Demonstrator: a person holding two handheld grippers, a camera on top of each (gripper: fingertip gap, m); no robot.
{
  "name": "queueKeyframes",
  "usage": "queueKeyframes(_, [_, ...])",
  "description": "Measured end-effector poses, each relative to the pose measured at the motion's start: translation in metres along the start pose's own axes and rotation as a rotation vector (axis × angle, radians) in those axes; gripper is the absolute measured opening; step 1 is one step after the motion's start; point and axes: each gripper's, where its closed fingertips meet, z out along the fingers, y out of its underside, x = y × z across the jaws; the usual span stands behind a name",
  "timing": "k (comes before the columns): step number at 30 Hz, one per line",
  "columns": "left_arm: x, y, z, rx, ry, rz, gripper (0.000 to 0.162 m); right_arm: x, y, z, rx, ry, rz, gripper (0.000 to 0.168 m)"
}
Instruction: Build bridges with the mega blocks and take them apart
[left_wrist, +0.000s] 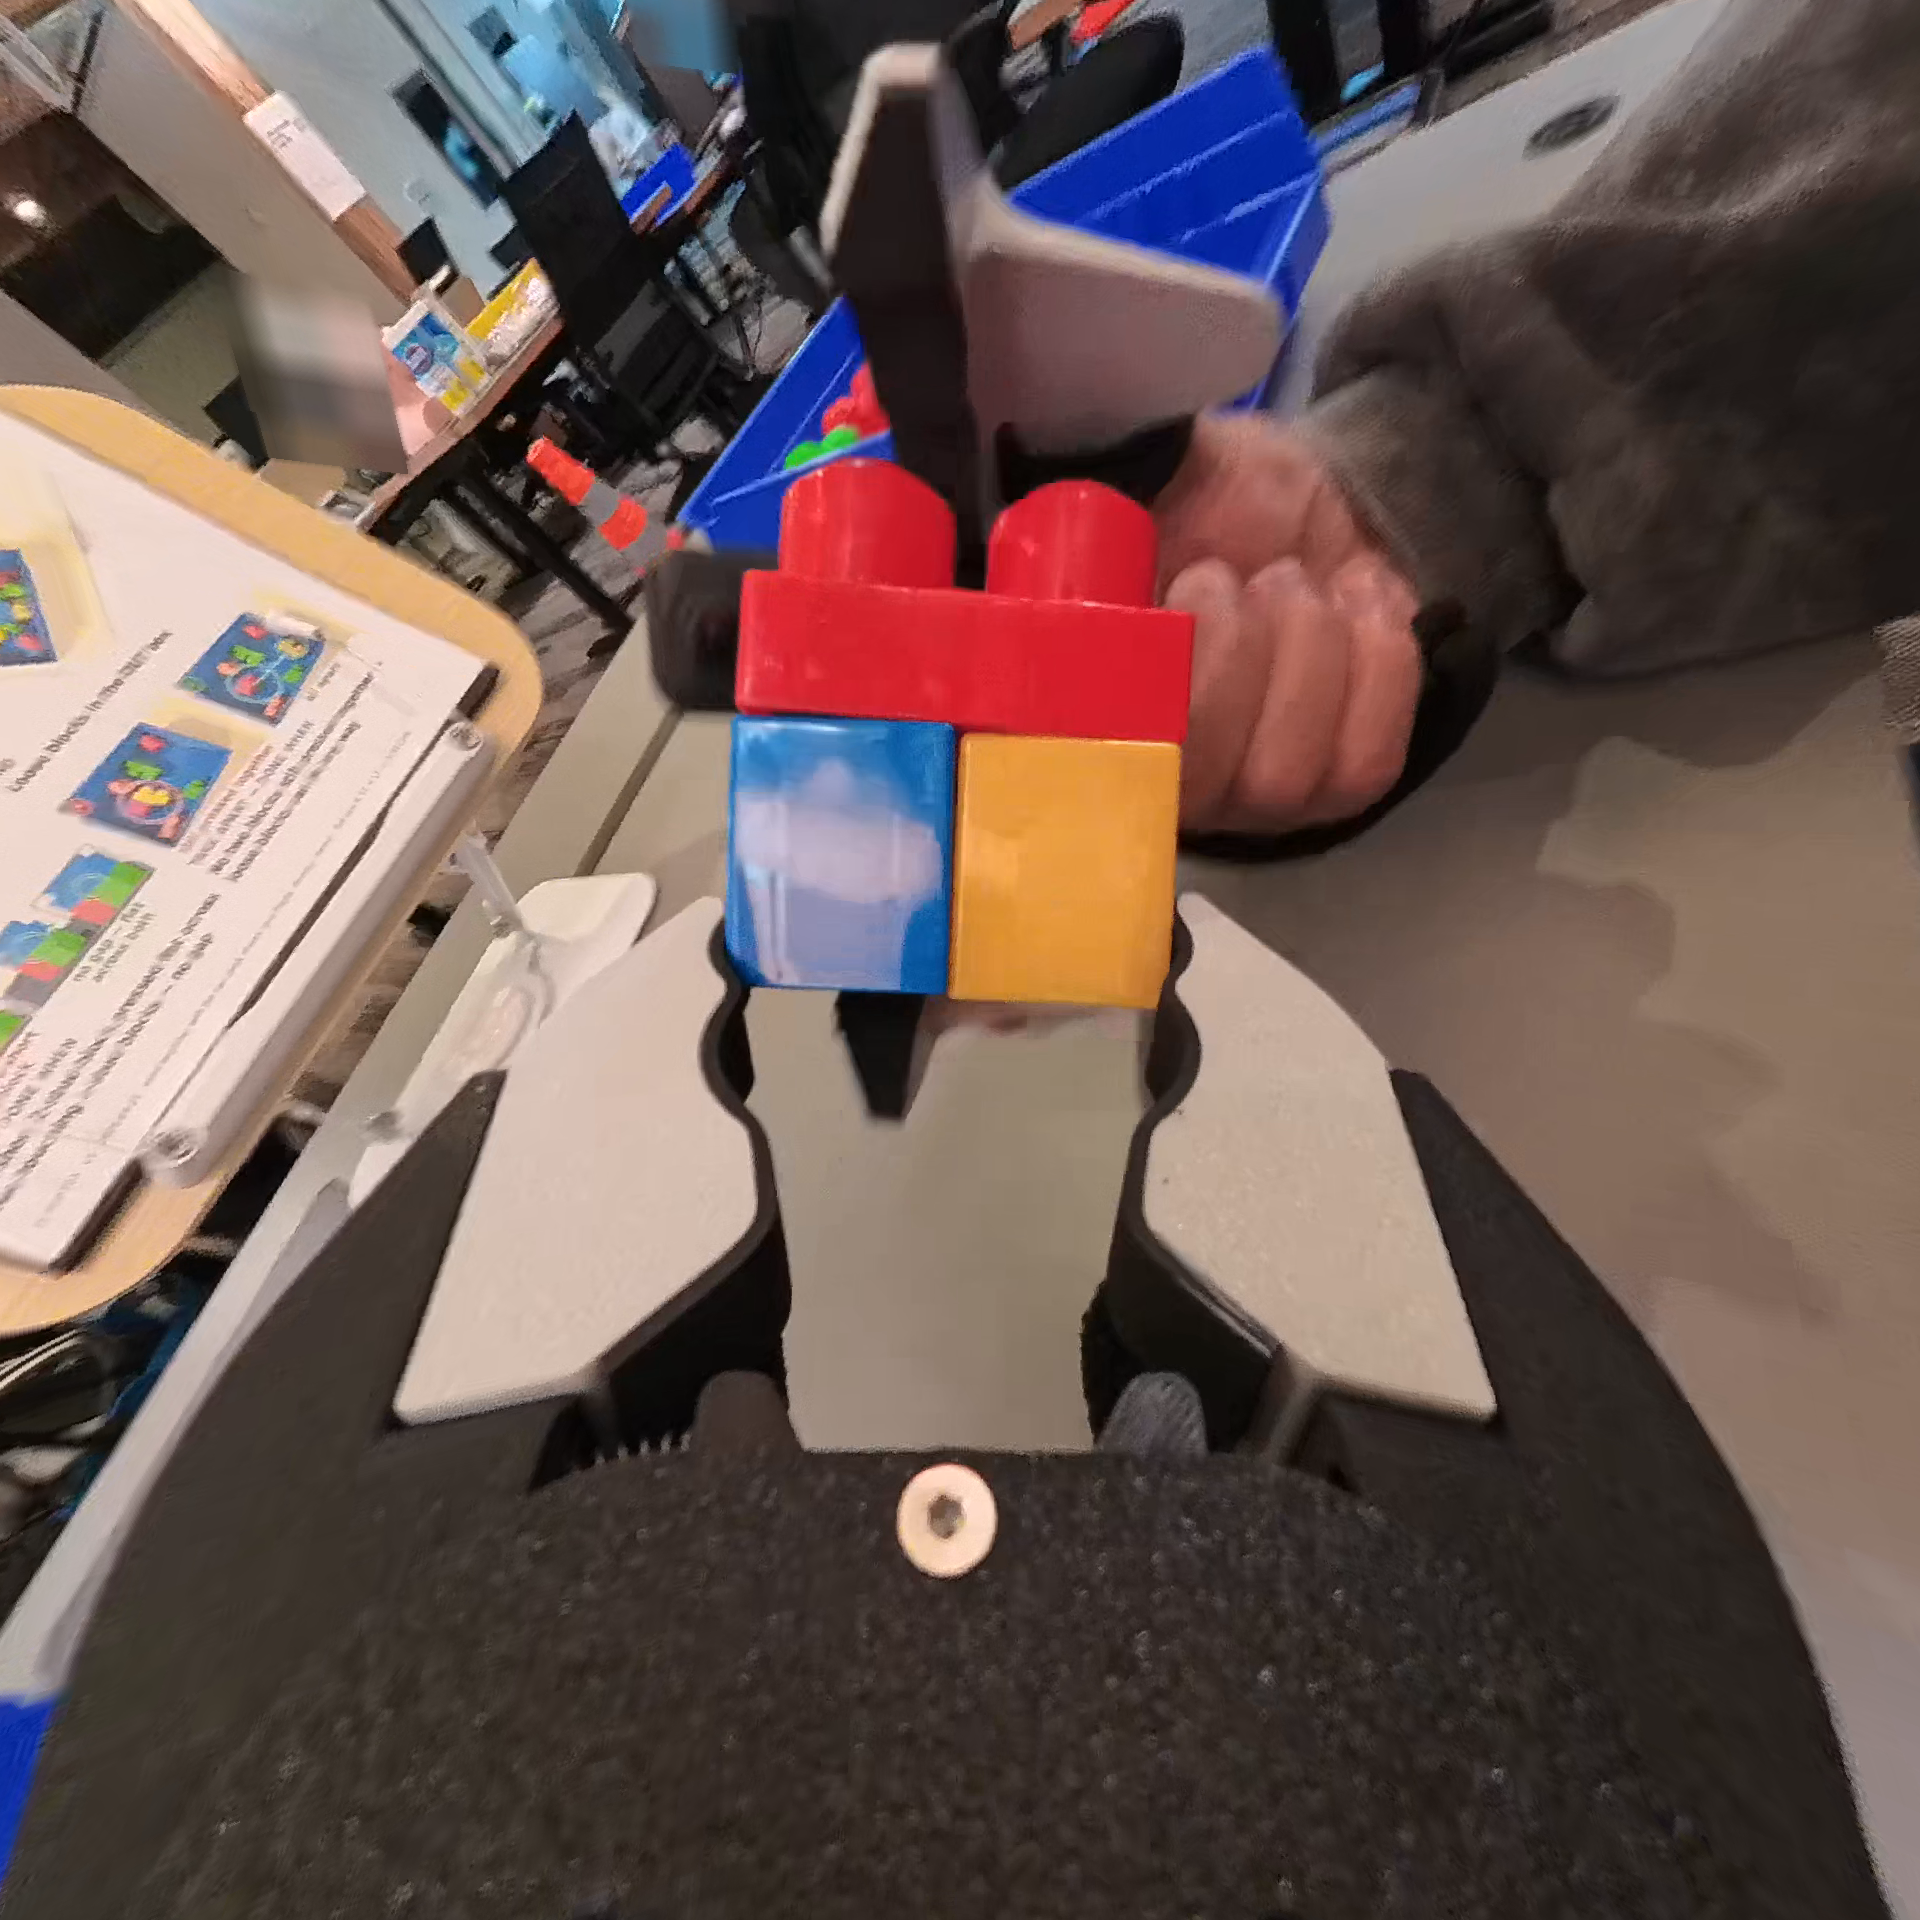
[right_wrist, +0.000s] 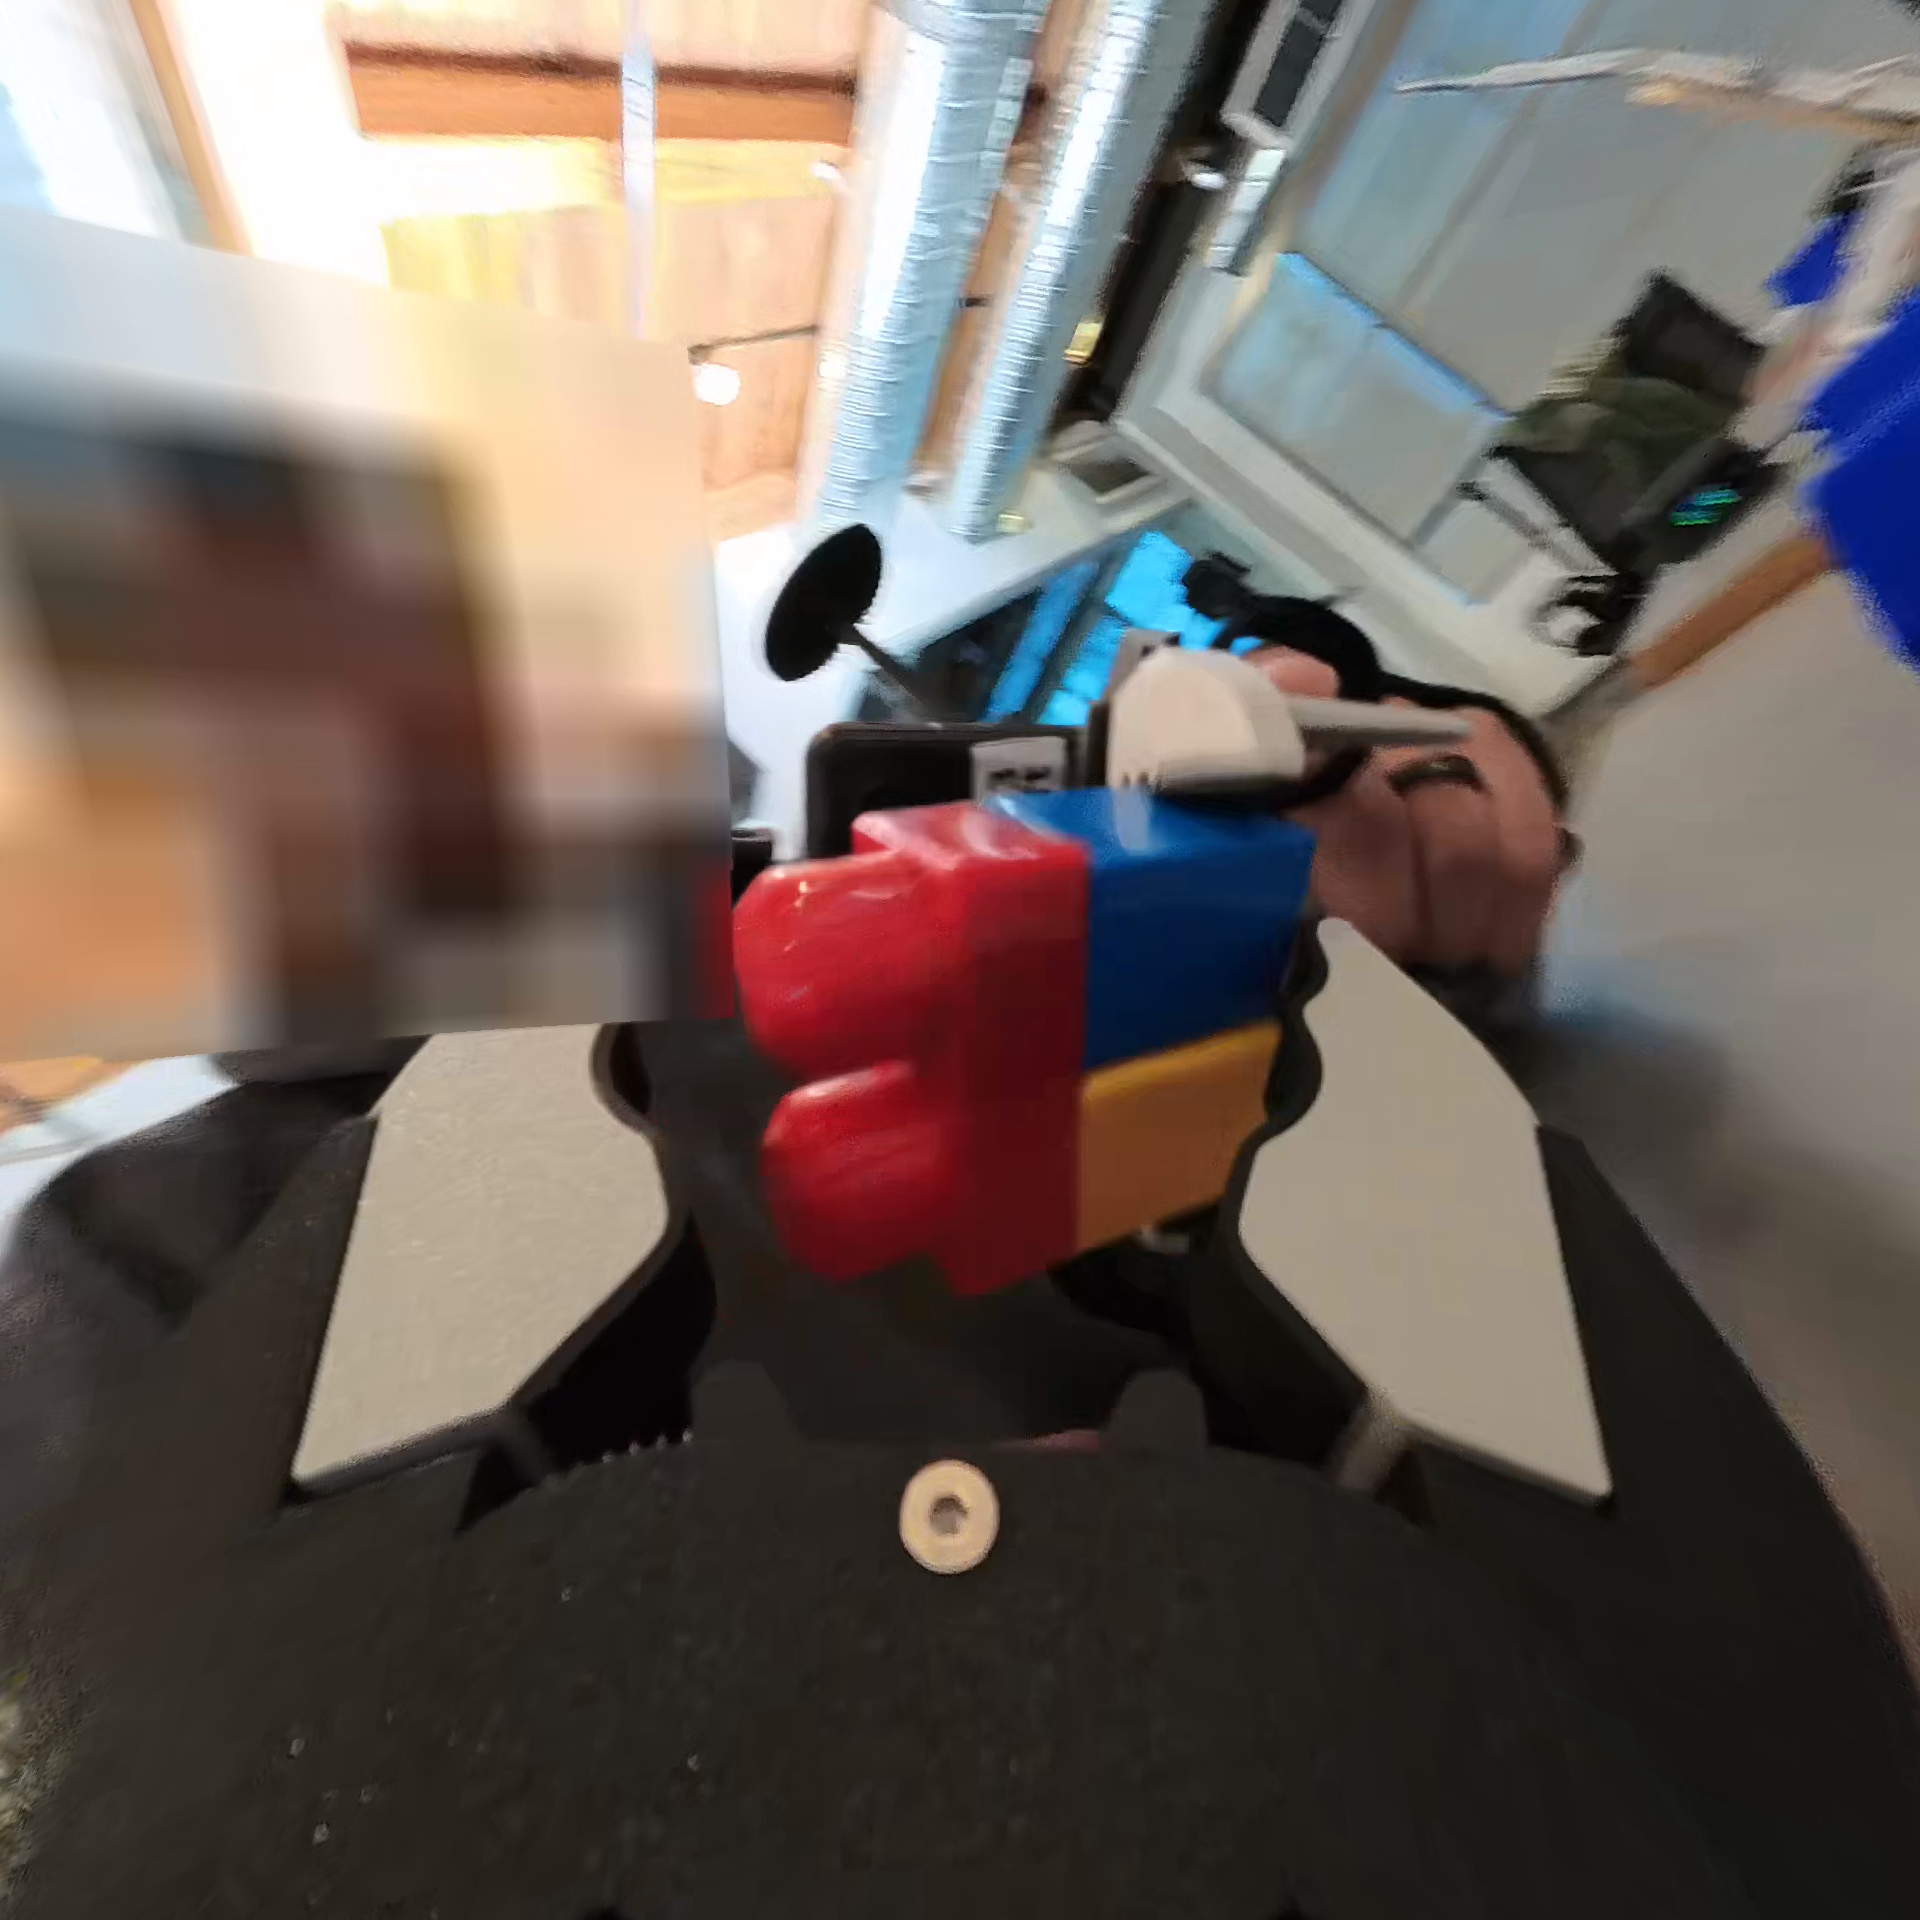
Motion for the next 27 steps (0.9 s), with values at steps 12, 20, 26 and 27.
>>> queueKeyframes(12, [-0.024,0.049,0.005,-0.151,-0.101,0.019,0.074,0.051,-0.016,-0.044,-0.115,0.903,-0.341,0.071])
queueKeyframes(20, [-0.018,0.05,0.01,-0.169,-0.116,0.063,0.075,0.065,-0.013,-0.045,-0.083,0.942,-0.25,0.048])
queueKeyframes(26, [-0.009,0.052,0.015,-0.181,-0.07,-0.013,0.075,0.068,-0.009,-0.054,-0.092,1.026,-0.234,0.037])
queueKeyframes(27, [-0.008,0.052,0.014,-0.185,-0.049,-0.041,0.075,0.069,-0.011,-0.061,-0.091,1.072,-0.25,0.037])
